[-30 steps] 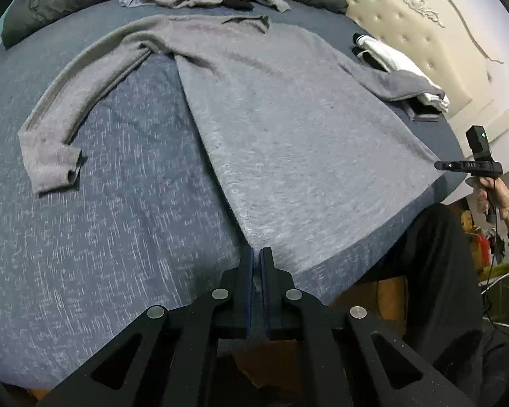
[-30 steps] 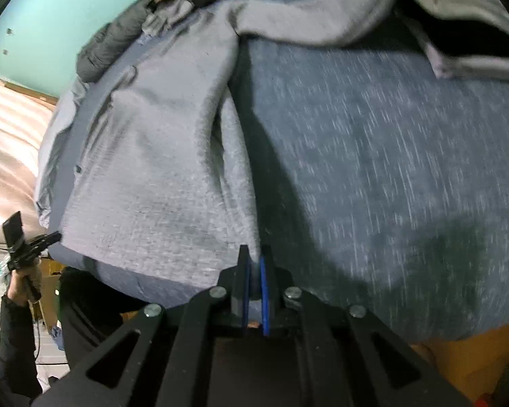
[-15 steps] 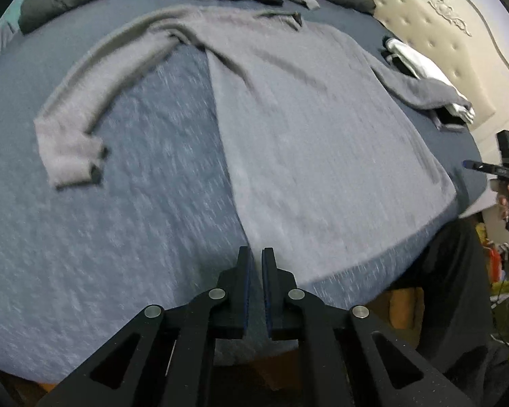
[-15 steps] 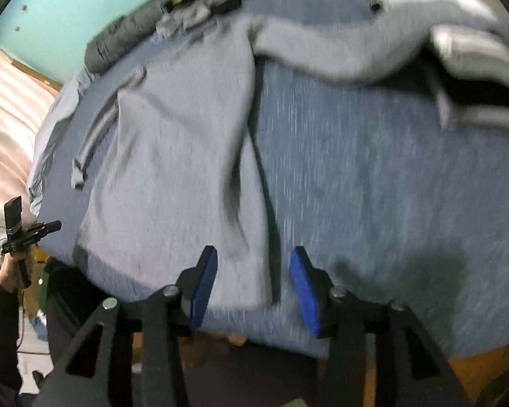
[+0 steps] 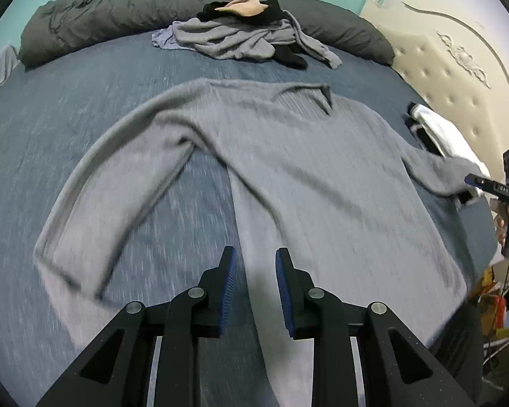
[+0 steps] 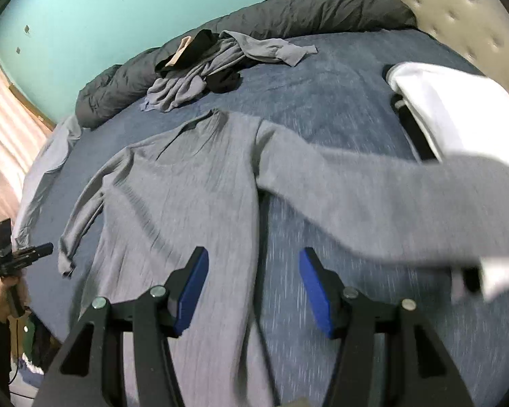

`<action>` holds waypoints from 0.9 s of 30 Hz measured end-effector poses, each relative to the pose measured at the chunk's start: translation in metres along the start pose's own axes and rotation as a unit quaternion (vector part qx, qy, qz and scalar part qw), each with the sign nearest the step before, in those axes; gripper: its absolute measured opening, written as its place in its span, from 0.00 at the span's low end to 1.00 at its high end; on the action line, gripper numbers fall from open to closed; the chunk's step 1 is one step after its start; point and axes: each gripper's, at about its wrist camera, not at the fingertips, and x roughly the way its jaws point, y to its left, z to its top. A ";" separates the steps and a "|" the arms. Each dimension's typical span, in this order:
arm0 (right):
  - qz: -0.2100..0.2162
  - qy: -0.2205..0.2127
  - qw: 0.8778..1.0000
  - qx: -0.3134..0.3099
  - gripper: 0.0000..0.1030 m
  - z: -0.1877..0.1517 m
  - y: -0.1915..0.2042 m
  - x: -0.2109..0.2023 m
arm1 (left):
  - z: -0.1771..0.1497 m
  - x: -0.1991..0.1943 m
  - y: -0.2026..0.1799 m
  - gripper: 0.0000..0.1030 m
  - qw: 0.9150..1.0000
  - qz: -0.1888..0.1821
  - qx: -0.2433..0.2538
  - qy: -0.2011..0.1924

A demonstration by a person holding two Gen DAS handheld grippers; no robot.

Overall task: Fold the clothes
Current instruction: 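Open both tools and lift them away from the flattened sweatshirt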

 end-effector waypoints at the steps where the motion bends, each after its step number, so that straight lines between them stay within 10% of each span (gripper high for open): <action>1: -0.001 -0.002 1.000 -0.002 0.55 0.009 0.001 0.011 | 0.013 0.010 0.003 0.26 1.000 0.000 -0.002 0.001; 5: -0.001 -0.001 1.000 -0.017 0.55 0.049 0.006 0.052 | 0.063 0.050 0.012 0.40 1.000 0.003 -0.001 0.003; 27: -0.012 0.017 0.995 -0.094 0.55 0.195 0.084 0.249 | 0.243 0.229 -0.017 0.48 0.999 0.010 0.049 0.008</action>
